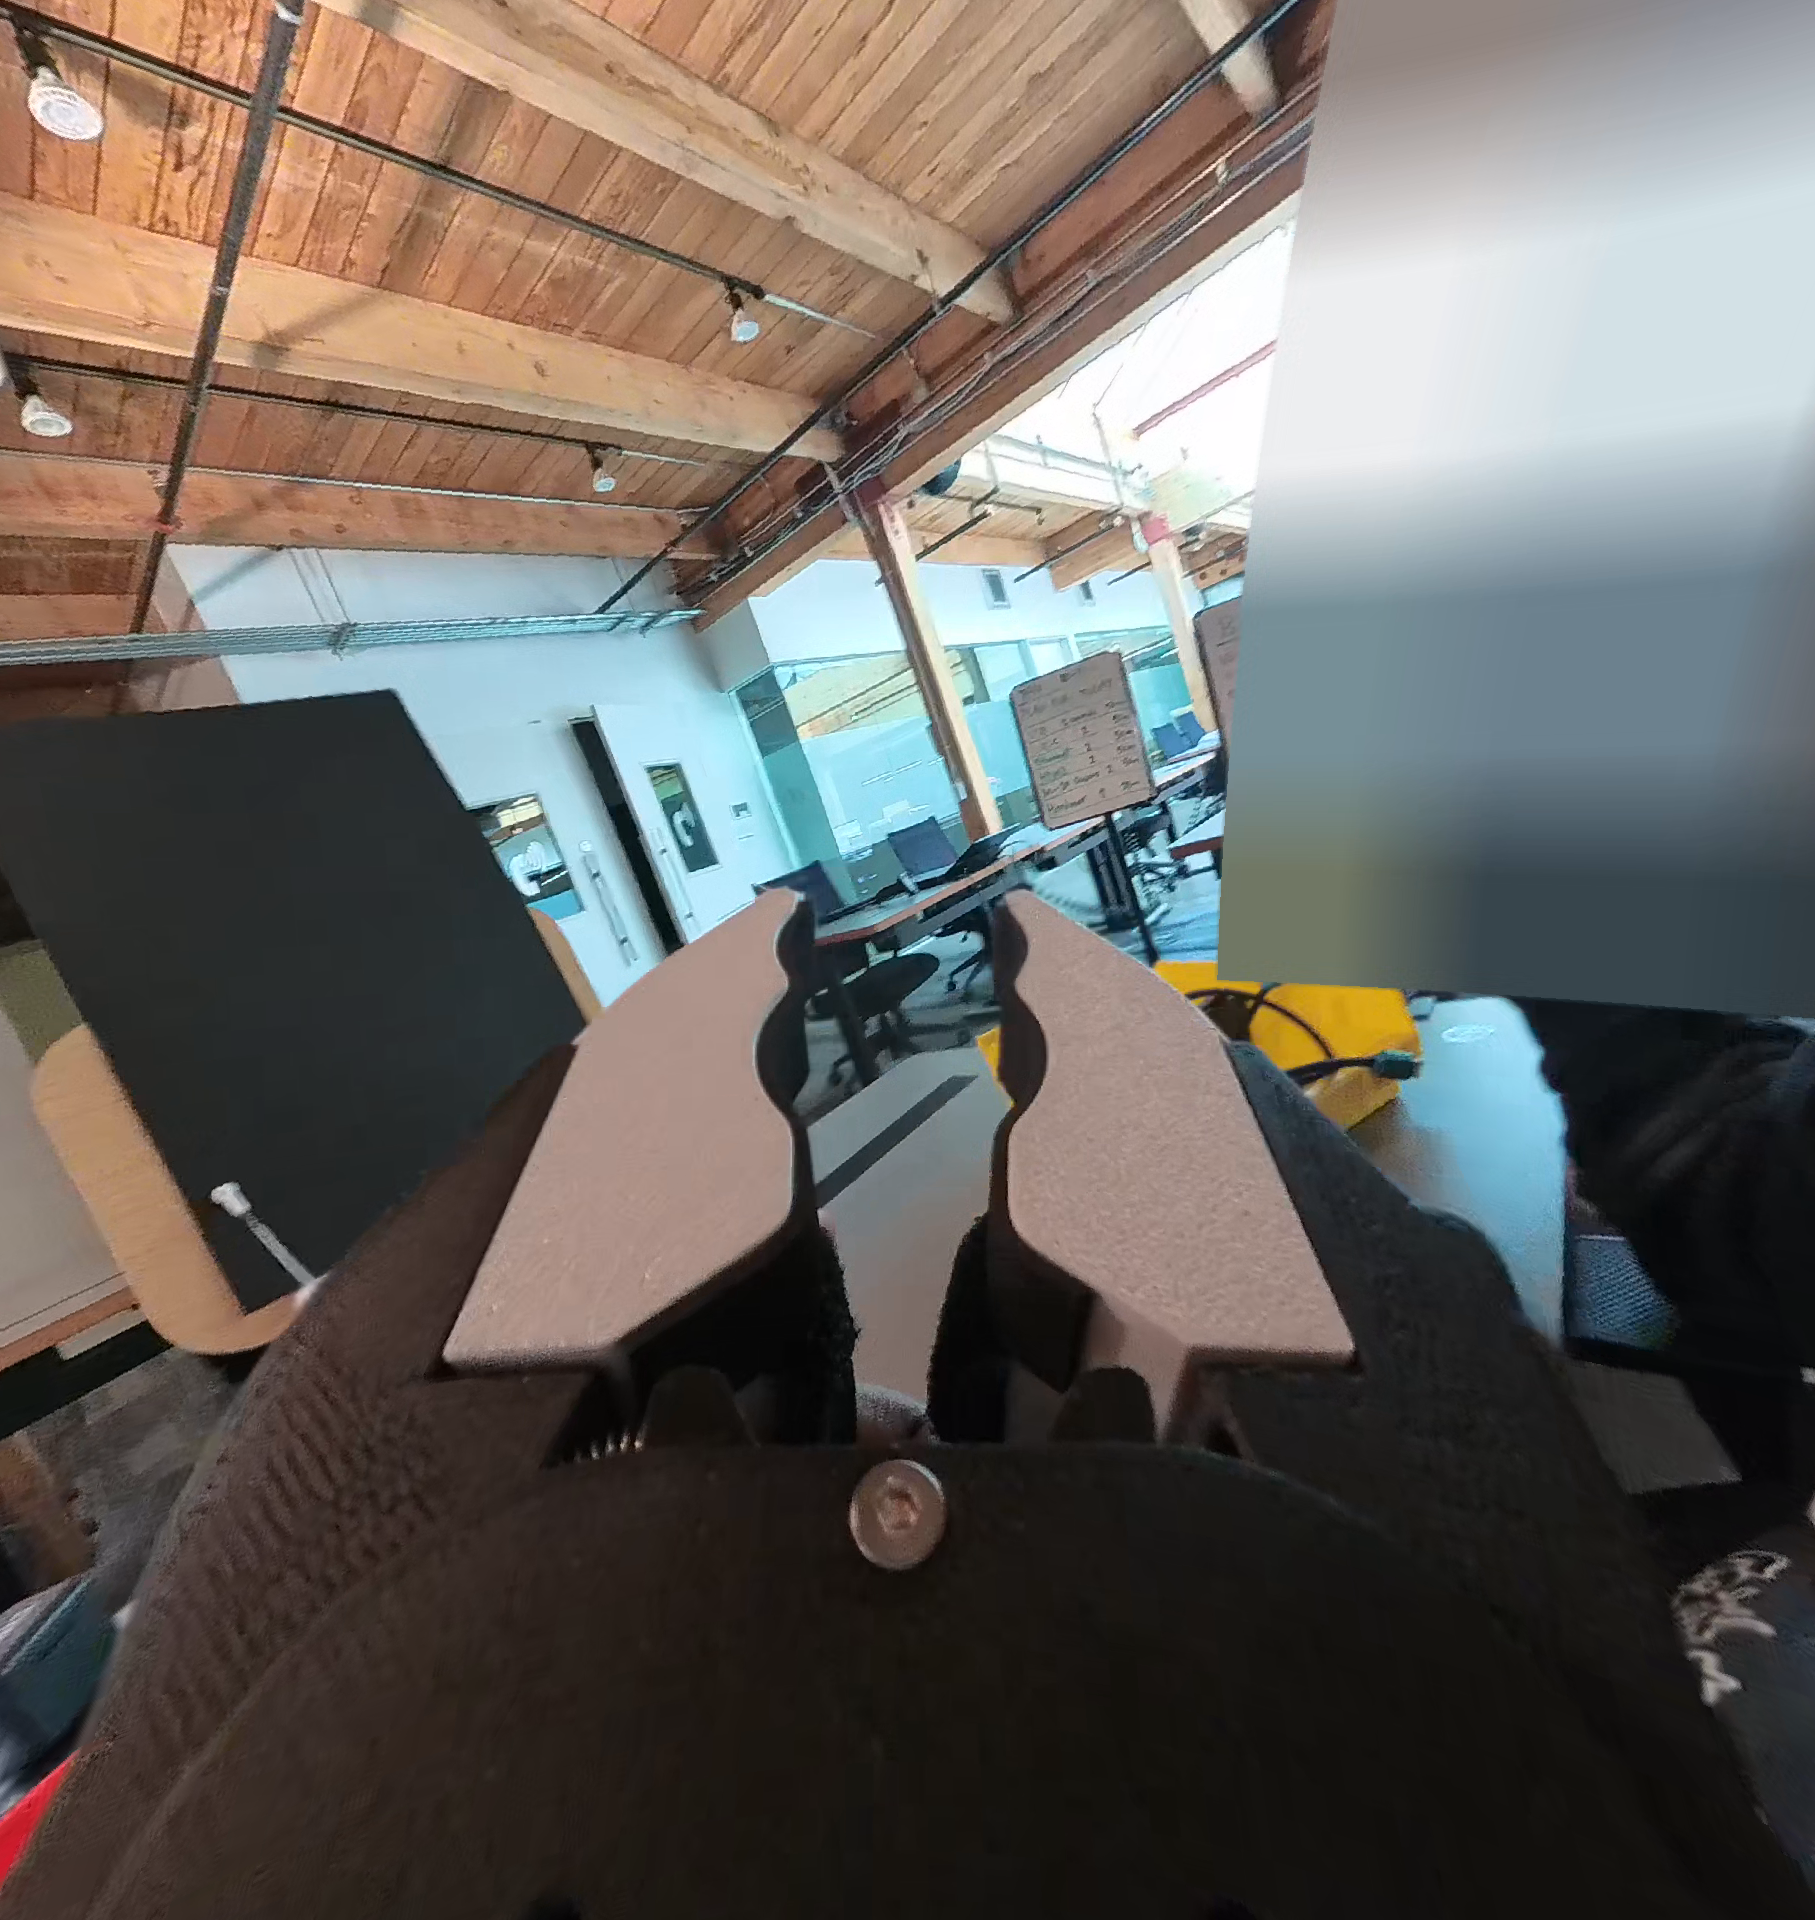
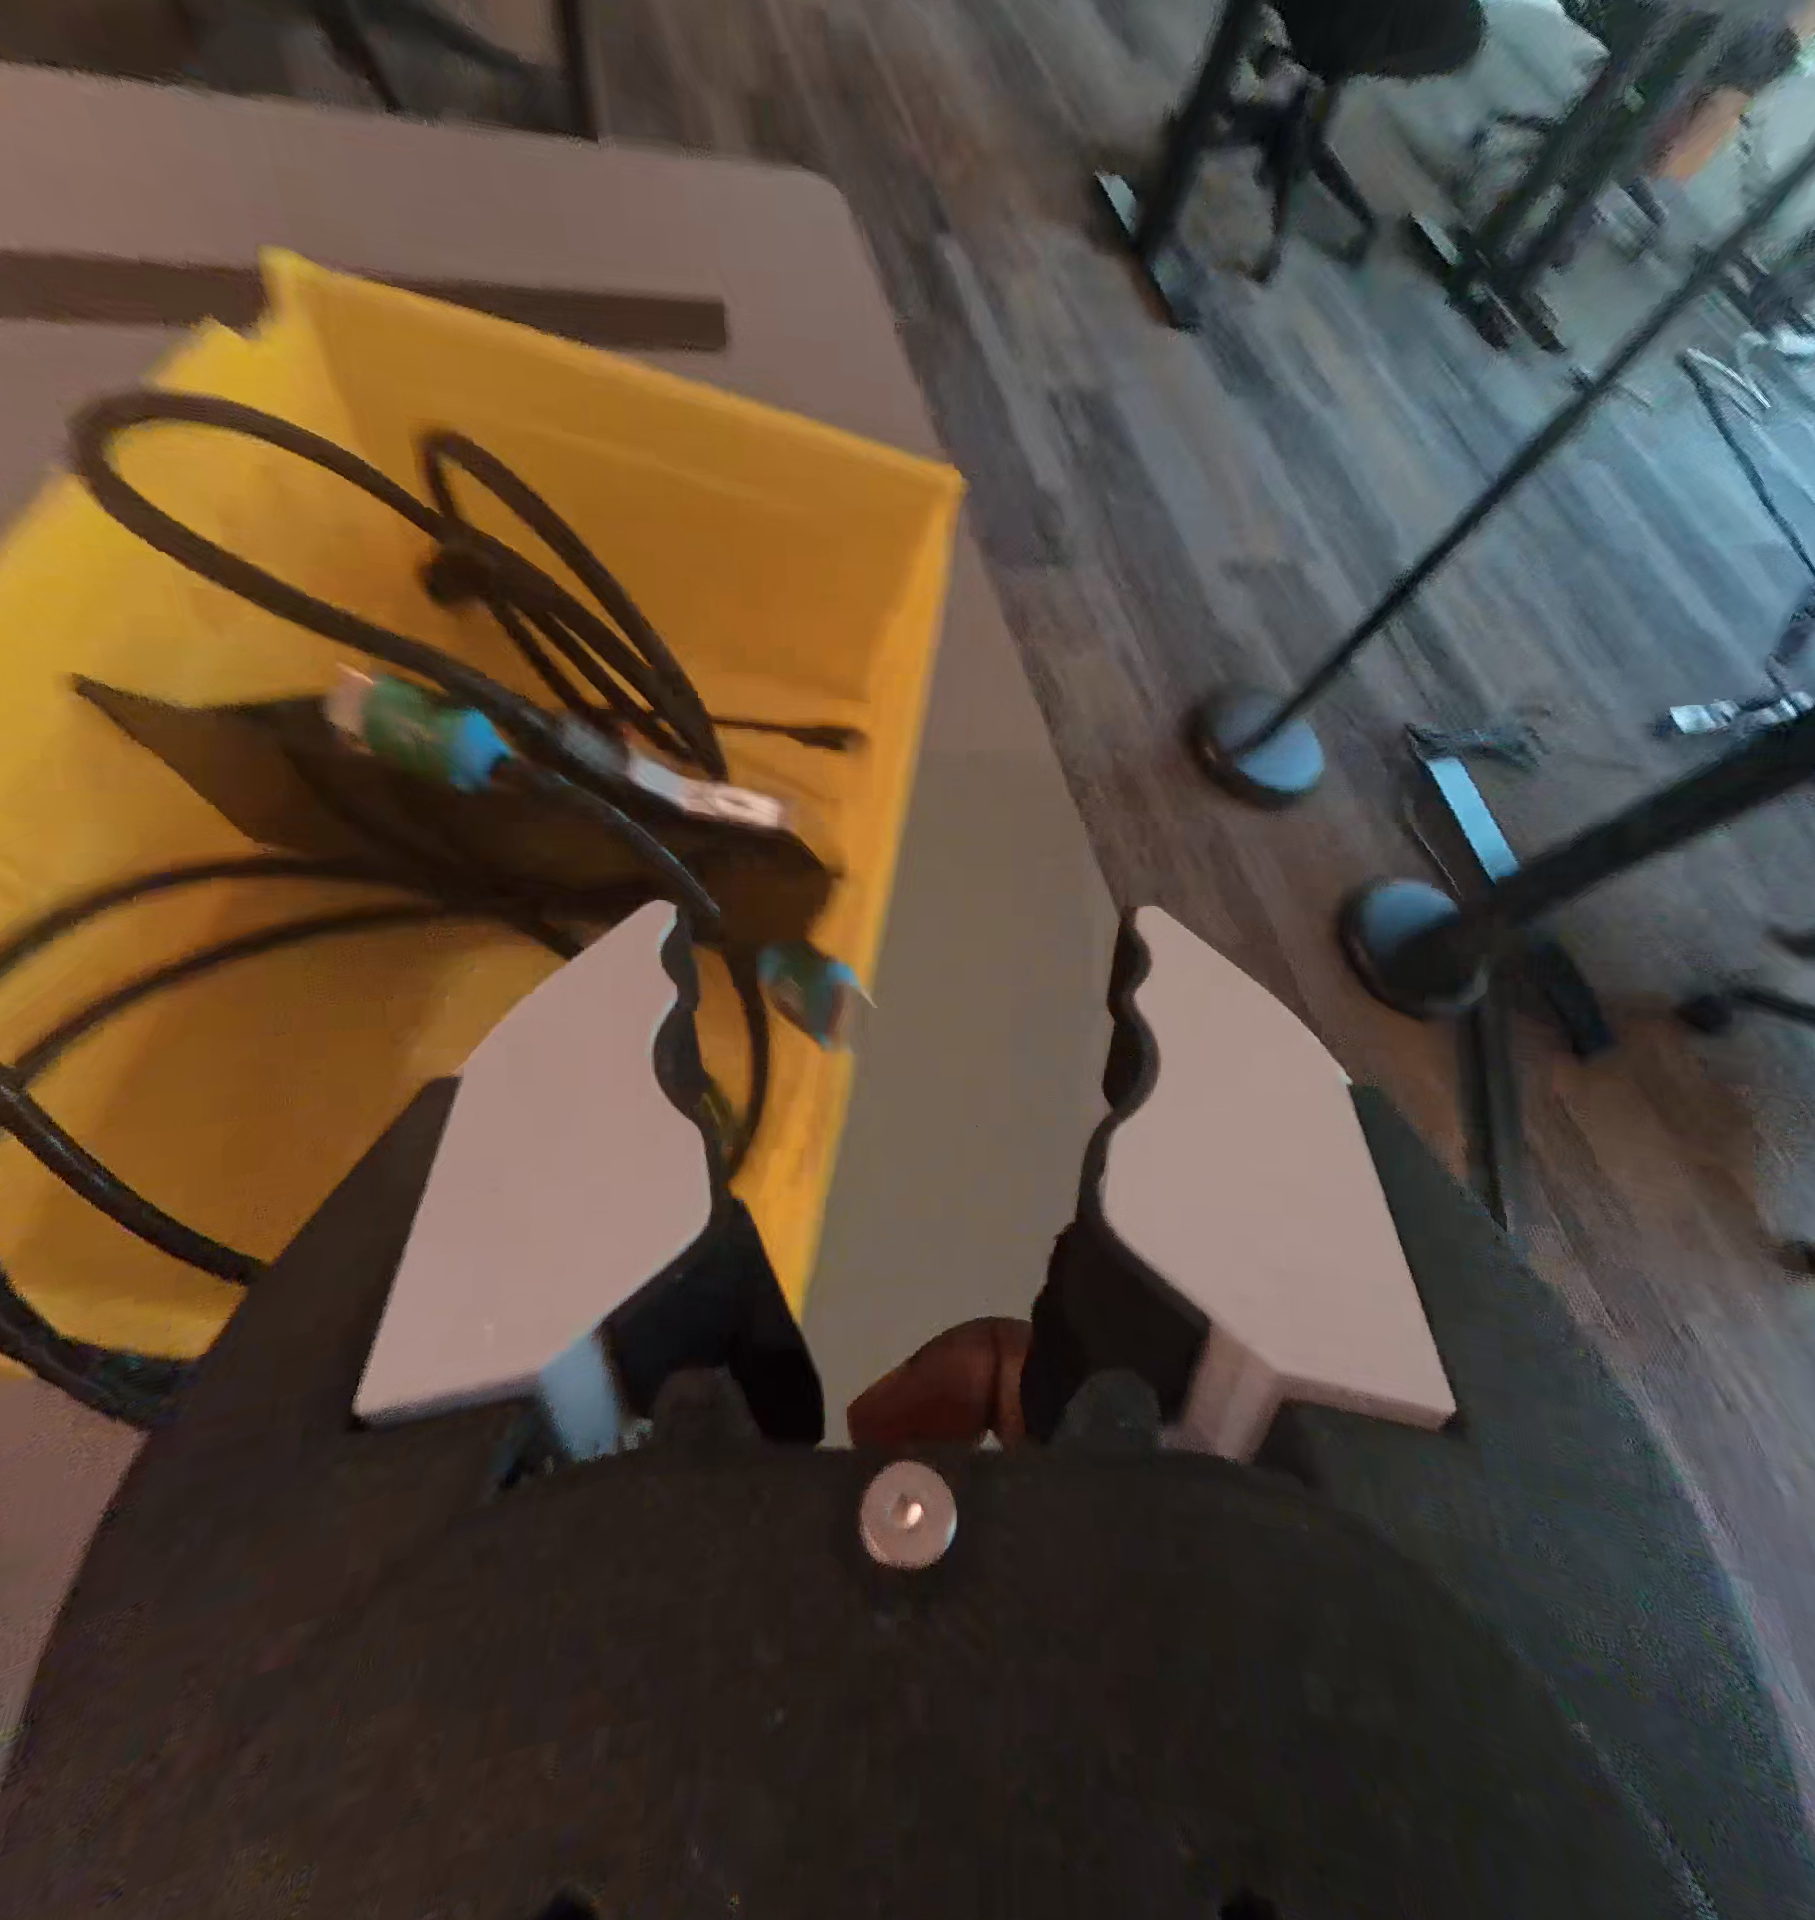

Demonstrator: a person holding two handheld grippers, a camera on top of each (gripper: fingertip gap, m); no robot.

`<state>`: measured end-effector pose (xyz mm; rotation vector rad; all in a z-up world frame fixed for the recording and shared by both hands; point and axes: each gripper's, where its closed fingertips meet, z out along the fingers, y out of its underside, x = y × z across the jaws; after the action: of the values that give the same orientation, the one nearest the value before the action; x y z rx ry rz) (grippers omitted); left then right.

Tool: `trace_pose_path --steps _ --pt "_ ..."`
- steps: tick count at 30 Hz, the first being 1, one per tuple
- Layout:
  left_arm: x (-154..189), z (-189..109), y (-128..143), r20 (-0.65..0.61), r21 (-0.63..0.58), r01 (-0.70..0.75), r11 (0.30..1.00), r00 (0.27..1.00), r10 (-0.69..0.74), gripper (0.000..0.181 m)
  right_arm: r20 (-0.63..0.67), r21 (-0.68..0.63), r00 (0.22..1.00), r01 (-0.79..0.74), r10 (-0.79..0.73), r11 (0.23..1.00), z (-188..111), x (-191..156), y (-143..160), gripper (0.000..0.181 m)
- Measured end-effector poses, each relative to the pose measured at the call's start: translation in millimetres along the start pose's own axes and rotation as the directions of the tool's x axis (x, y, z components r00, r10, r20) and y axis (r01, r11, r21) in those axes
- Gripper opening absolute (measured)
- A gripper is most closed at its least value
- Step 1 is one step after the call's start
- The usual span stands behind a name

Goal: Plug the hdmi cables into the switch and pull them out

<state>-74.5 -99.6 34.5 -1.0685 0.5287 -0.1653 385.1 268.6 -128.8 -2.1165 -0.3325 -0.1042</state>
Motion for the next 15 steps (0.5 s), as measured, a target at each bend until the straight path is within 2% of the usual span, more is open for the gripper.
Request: trace_pose_path --steps 1,5,7,9,10,15 --pt "-4 -3 1 0.024 -0.02 -0.012 1.0 1.0 0.012 0.032 0.003 -0.026 1.0 -0.005 0.005 1.0 -7 6 11 0.073" --pt "-18 -13 -1 0.104 -0.05 -0.05 0.998 0.993 0.055 0.032 0.264 -0.241 0.963 0.111 -0.045 0.964 -20 -19 72 0.072" --pt "-23 -17 -4 0.126 -0.043 -0.053 0.998 0.99 0.058 0.032 0.319 -0.292 0.947 0.14 -0.042 0.946 -16 -24 86 0.061" --pt "-28 -20 -6 0.152 -0.031 -0.062 0.998 0.986 0.066 0.032 0.375 -0.331 0.927 0.147 -0.013 0.932 -7 -33 91 0.027" --pt "-30 -22 -8 0.166 -0.022 -0.068 0.997 0.984 0.07 0.032 0.416 -0.328 0.909 0.164 -0.014 0.93 -3 -40 89 0.017" --pt "-41 -27 -17 0.228 0.051 -0.089 0.995 0.971 0.075 0.032 0.332 -0.265 0.894 0.396 -0.302 0.879 14 -35 81 0.014"
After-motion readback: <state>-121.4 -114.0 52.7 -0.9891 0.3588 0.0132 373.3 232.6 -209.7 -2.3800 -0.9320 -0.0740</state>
